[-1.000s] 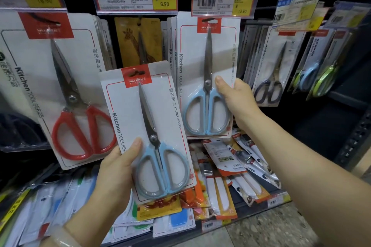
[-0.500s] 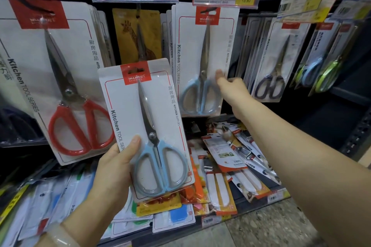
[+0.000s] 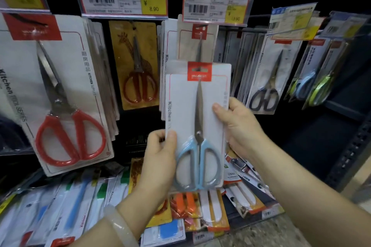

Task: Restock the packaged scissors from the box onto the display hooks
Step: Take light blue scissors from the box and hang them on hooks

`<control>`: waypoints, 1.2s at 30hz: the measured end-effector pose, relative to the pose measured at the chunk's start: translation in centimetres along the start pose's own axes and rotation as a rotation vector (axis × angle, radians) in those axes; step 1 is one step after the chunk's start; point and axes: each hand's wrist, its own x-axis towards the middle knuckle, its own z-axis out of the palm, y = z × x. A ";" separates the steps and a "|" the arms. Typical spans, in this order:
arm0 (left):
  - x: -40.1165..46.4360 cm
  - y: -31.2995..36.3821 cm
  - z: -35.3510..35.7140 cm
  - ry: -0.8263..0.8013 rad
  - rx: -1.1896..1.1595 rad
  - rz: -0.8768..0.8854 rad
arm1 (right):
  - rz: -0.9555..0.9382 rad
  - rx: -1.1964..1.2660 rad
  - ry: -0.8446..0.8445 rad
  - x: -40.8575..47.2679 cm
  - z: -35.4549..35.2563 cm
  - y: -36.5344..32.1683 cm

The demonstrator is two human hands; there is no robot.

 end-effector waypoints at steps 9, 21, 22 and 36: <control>3.1 3.5 3.6 0.117 0.141 0.265 | -0.228 -0.069 -0.018 3.5 -0.3 -6.9; 7.3 4.9 2.6 0.082 0.243 0.072 | -0.116 -0.232 0.187 6.5 1.8 -6.2; 7.7 5.0 2.7 0.094 0.245 0.043 | -0.114 -0.293 0.218 6.7 1.9 -6.1; -5.7 -5.2 8.0 -0.501 0.669 -0.357 | 0.392 -1.184 -0.138 -7.0 -15.7 0.1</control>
